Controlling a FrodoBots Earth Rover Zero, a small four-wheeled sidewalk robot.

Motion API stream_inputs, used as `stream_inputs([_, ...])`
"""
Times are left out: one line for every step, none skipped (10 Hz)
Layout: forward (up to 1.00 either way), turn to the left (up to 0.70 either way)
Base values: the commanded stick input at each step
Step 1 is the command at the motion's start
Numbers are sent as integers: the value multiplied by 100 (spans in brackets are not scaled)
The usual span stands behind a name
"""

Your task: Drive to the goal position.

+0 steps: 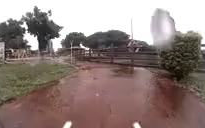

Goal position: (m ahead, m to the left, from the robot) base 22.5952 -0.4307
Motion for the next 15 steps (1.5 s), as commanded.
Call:
stream_inputs([50, 0])
stream_inputs([50, 0])
stream_inputs([50, 0])
stream_inputs([50, 0])
stream_inputs([50, 0])
stream_inputs([50, 0])
stream_inputs([50, 0])
stream_inputs([50, 0])
stream_inputs([50, 0])
stream_inputs([50, 0])
stream_inputs([50, 0])
stream_inputs([50, 0])
stream_inputs([50, 0])
stream_inputs([50, 0])
stream_inputs([50, 0])
